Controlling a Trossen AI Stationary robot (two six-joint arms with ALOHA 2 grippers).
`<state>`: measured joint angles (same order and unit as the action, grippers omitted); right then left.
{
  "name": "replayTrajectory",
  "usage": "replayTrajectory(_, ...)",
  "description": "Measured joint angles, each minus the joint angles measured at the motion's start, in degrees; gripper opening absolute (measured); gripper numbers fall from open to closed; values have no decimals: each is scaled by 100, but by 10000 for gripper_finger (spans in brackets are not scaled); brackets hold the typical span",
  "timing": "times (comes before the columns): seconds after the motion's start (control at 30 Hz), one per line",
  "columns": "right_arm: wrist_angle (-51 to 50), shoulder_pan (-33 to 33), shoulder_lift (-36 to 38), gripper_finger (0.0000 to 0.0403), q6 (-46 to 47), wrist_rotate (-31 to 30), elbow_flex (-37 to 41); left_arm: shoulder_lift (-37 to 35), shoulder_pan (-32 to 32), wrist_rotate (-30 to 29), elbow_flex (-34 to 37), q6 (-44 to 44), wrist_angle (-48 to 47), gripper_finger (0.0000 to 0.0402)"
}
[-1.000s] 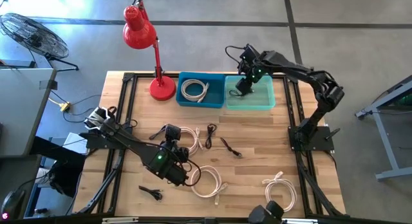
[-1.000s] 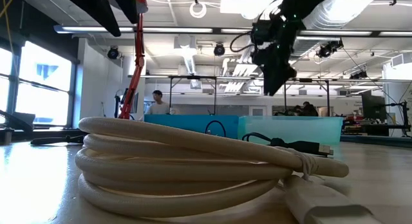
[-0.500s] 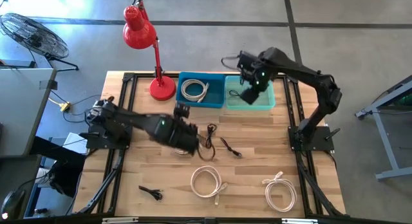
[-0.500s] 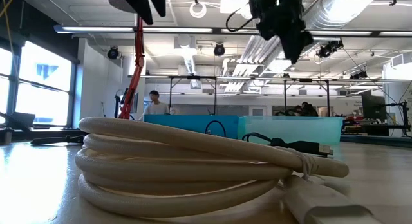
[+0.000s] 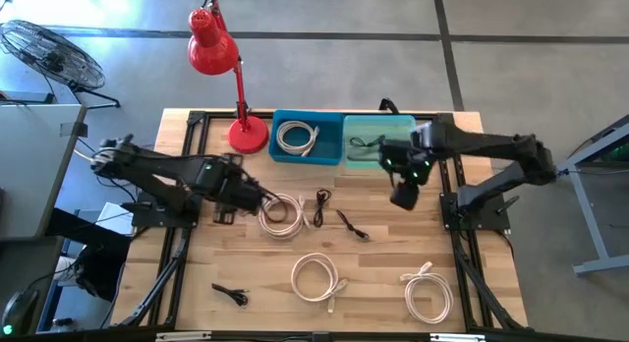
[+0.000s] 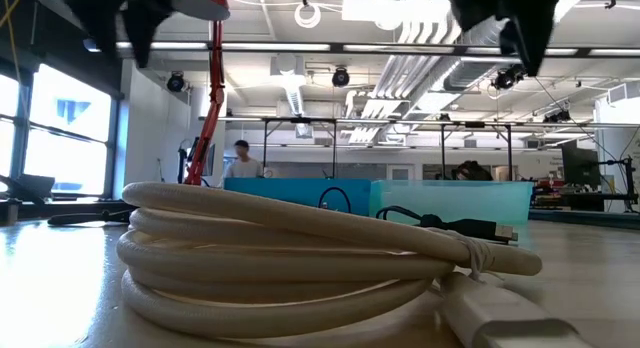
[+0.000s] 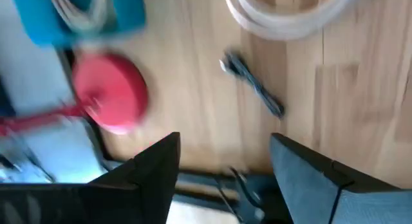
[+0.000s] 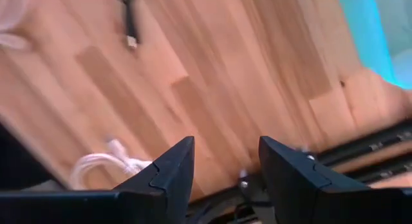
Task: Pick & Place USB Port
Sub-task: Put the black charger cable into the green bin
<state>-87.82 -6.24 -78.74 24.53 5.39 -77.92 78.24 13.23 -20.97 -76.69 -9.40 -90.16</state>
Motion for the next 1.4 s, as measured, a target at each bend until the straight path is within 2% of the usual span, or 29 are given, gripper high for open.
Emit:
replayTrajectory(0.23,1130,710,899,164,787,-655,1490,-750,-10,836,1692,-2789,219,234)
replayTrajectory(0.37,2203,931,1262,163,1015,-834,2292,-840,-13,1191,2362,-3292,1044,234)
replayTrajectory(0.5,3248,1097,1435,163,1056,-833,2885,-827,-13,1038,2647,-3333,1846,233)
replayTrajectory(0.7,4369,1299,1510,161,997,-901,3406,-818,-13,151,2776,-3855,2049,233)
replayTrajectory(0.9,5278,1380,1510,162,835,-942,3702,-816,-179,180,3103,-3859,2578,233)
replayTrajectory(1.1,5680,1379,1510,156,596,-938,3752,-816,-951,1017,3408,-3094,3302,233)
replayTrajectory(1.23,5783,1379,1510,156,511,-934,3754,-816,-1630,1310,3512,-2592,3504,233)
replayTrajectory(1.4,5913,1379,1510,156,464,-931,3754,-816,-2244,2076,3723,-2180,3758,233)
